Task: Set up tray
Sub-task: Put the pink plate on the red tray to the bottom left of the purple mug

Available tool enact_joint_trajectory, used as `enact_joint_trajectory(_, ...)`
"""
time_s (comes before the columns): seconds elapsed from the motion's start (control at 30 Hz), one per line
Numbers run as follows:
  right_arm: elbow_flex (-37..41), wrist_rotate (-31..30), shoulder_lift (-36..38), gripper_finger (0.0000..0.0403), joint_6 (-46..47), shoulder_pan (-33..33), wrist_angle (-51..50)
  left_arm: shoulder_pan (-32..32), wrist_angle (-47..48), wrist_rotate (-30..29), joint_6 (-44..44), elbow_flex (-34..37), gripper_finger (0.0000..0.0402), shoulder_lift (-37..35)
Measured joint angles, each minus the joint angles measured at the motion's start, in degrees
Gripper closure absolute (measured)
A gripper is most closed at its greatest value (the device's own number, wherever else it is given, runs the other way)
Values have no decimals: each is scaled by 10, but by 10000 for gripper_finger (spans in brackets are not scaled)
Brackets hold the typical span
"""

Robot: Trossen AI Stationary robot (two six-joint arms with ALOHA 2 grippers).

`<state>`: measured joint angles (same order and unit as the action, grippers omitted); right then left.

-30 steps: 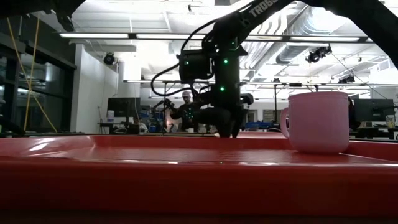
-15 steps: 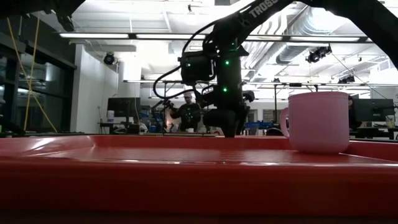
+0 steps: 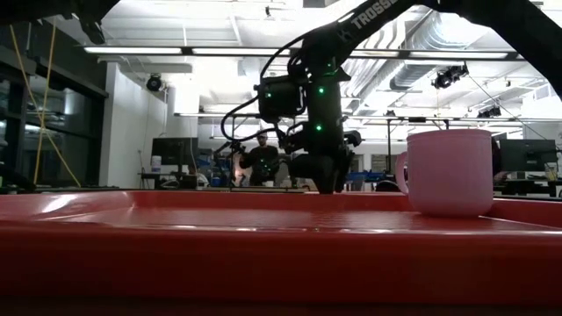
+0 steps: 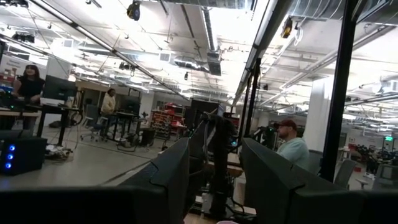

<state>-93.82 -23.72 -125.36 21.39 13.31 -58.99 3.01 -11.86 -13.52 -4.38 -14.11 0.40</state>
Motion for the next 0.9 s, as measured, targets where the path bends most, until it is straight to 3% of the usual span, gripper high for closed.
enact_joint_trajectory(0.9, -2, 16, -19, 182, -19, 9, -3, 0, 0, 1, 0, 0, 222, 0)
